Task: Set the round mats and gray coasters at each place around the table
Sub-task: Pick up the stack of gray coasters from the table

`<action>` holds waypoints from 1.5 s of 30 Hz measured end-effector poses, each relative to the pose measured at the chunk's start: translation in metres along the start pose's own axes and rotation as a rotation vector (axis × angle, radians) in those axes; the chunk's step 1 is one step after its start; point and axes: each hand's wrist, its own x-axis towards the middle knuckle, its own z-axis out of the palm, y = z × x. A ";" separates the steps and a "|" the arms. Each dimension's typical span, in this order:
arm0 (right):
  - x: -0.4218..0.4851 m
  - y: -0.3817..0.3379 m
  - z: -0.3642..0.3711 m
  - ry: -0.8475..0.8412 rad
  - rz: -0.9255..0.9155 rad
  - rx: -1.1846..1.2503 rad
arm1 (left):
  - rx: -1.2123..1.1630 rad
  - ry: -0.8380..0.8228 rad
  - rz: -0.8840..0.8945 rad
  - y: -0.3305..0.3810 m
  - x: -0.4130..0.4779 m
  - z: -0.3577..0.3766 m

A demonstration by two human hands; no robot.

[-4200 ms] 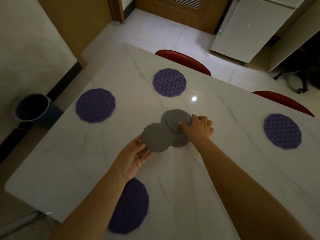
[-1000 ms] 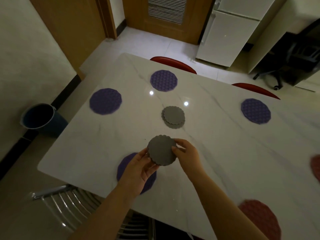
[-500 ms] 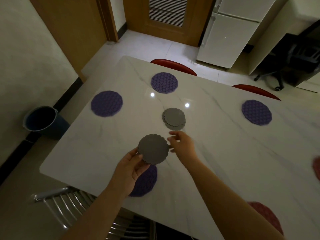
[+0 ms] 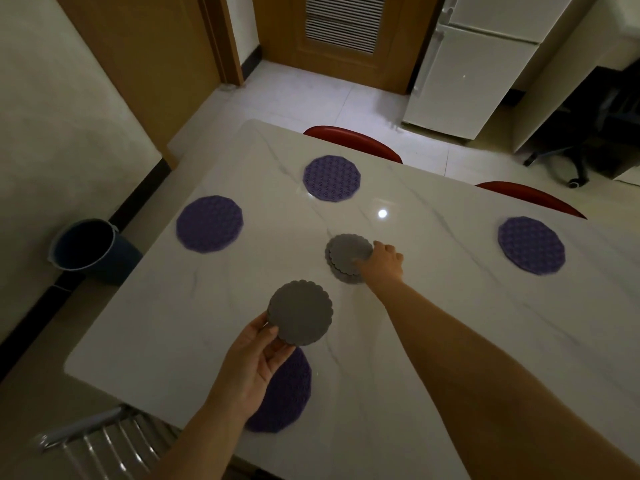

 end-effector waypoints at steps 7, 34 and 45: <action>0.008 -0.008 0.010 -0.031 0.110 -0.076 | -0.010 0.024 0.011 0.001 0.007 0.002; -0.165 0.039 -0.021 -0.275 0.008 1.124 | 0.025 -0.071 -0.111 -0.012 -0.008 0.010; -0.180 0.042 -0.001 -0.036 -0.059 0.740 | 0.086 -0.144 -0.176 -0.021 -0.020 0.016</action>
